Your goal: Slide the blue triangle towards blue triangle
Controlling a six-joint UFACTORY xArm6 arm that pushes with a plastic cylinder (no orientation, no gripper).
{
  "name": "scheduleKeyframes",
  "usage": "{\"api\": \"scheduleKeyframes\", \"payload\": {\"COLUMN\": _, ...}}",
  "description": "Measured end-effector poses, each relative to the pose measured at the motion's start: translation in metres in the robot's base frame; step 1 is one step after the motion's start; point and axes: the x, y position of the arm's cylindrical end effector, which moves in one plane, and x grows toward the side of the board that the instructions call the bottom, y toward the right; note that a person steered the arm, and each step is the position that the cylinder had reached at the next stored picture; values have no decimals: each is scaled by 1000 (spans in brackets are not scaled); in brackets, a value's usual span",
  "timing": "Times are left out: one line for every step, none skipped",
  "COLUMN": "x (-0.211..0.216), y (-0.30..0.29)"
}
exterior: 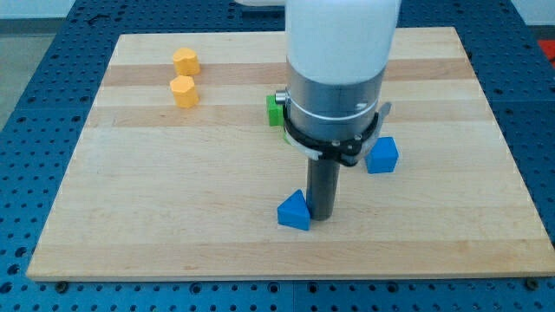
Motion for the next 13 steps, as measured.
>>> {"api": "scheduleKeyframes", "payload": {"x": 19, "y": -15}}
{"api": "scheduleKeyframes", "payload": {"x": 19, "y": -72}}
{"api": "scheduleKeyframes", "payload": {"x": 9, "y": -146}}
{"api": "scheduleKeyframes", "payload": {"x": 8, "y": -175}}
{"api": "scheduleKeyframes", "payload": {"x": 32, "y": -170}}
{"api": "scheduleKeyframes", "payload": {"x": 41, "y": -132}}
{"api": "scheduleKeyframes", "payload": {"x": 24, "y": -71}}
{"api": "scheduleKeyframes", "payload": {"x": -9, "y": -6}}
{"api": "scheduleKeyframes", "payload": {"x": -44, "y": 60}}
{"api": "scheduleKeyframes", "payload": {"x": -80, "y": 112}}
{"api": "scheduleKeyframes", "payload": {"x": -99, "y": 129}}
{"api": "scheduleKeyframes", "payload": {"x": -118, "y": 161}}
{"api": "scheduleKeyframes", "payload": {"x": -141, "y": 169}}
